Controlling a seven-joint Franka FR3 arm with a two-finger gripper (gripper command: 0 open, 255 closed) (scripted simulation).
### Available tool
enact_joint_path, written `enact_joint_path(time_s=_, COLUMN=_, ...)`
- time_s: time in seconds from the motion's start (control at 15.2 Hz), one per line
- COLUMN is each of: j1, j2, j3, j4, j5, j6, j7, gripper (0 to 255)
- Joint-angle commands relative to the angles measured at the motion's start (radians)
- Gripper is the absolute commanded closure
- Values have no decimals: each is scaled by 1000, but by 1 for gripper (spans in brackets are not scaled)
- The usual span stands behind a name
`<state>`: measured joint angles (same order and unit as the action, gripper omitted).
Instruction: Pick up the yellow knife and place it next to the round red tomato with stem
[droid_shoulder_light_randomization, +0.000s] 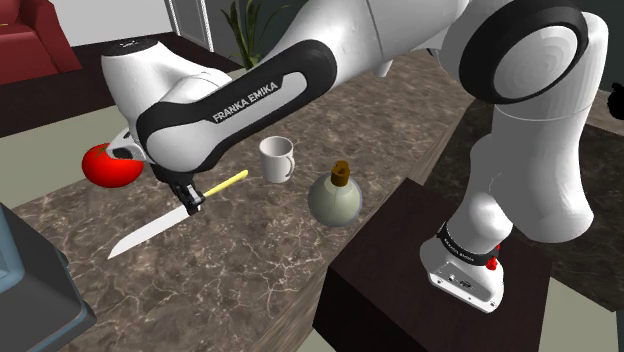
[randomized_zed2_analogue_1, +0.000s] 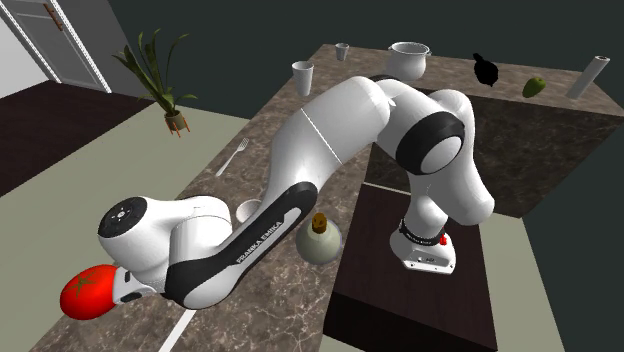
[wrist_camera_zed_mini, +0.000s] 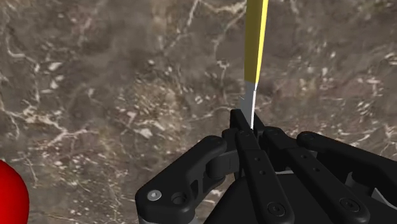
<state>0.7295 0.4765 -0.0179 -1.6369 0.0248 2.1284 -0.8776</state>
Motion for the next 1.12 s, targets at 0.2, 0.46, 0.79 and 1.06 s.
enact_joint_path(time_s=0.2, j1=0, j2=1, j3=0, j4=0, j5=0, j6=2, j7=0, gripper=255)
enact_joint_path(time_s=0.46, j1=0, j2=1, j3=0, j4=0, j5=0, j6=2, j7=0, gripper=0)
enact_joint_path(time_s=0.79, j1=0, j2=-27, j3=-1, j4=26, j5=-1, j6=-52, j7=0, gripper=0)
enact_joint_path(time_s=1.06, j1=-1, j2=-48, j3=-1, j4=55, j5=-2, j6=-103, j7=1, gripper=0)
